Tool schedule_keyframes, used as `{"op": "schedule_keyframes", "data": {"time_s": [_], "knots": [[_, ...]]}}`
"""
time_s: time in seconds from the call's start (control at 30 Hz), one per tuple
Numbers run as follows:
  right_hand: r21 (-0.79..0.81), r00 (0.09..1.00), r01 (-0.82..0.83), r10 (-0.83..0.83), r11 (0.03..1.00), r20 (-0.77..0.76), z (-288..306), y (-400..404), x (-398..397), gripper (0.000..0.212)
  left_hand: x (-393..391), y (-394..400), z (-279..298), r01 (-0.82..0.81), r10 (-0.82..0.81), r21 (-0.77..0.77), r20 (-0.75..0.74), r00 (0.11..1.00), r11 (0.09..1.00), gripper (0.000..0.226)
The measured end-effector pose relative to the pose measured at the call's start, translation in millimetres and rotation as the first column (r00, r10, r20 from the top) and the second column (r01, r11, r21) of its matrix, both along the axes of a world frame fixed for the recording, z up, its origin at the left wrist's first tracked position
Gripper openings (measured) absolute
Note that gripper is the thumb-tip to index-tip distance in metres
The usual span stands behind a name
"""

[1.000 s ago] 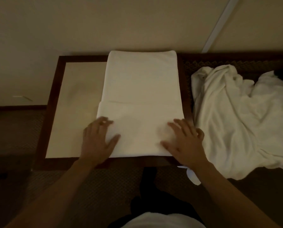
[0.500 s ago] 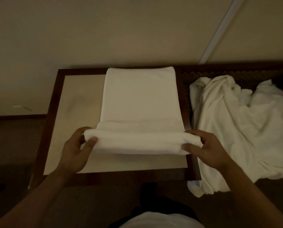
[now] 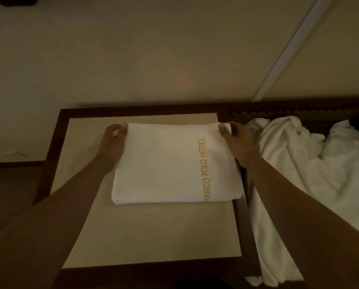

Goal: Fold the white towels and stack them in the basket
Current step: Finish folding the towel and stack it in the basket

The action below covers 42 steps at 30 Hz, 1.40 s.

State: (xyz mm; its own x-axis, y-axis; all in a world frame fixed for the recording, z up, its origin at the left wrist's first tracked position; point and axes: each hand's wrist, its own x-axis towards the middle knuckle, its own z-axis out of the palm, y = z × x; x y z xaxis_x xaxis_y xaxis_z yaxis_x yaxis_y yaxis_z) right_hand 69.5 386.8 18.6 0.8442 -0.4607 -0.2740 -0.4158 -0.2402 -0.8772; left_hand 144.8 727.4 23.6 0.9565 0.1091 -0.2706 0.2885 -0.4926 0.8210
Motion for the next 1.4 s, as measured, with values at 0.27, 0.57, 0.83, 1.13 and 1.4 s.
{"op": "schedule_keyframes", "data": {"time_s": [0.27, 0.57, 0.83, 1.13, 1.4], "knots": [[-0.148, 0.994, 0.014, -0.03, 0.989, -0.103, -33.1, 2.5, 16.0, 0.056, 15.8, -1.8, -29.9, 0.054, -0.052, 0.079, -0.026, 0.998, 0.995, 0.054], [0.144, 0.963, 0.188, -0.154, 0.972, -0.221, -14.7, 72.1, -104.8, 0.049, -118.7, 28.1, -2.0, 0.079, -0.266, 0.434, 0.389, 0.882, 0.897, 0.035], [0.277, 0.515, -0.316, 0.409, 0.908, -0.754, 38.6, 157.4, -174.5, 0.071, -174.7, 121.2, -12.2, -0.174, 0.164, -0.023, -0.228, 0.96, 0.985, 0.037], [-0.134, 0.856, -0.212, 0.118, 0.968, -0.503, 5.8, 214.3, -110.6, 0.067, -152.3, 152.9, -2.8, -0.17, -0.096, -0.462, -0.498, 0.862, 0.871, 0.023], [-0.084, 0.915, -0.097, 0.056, 0.992, -0.399, 7.1, 227.5, -133.0, 0.049, -146.4, 149.4, -12.4, -0.007, -0.108, -0.265, -0.417, 0.902, 0.964, 0.028]]}}
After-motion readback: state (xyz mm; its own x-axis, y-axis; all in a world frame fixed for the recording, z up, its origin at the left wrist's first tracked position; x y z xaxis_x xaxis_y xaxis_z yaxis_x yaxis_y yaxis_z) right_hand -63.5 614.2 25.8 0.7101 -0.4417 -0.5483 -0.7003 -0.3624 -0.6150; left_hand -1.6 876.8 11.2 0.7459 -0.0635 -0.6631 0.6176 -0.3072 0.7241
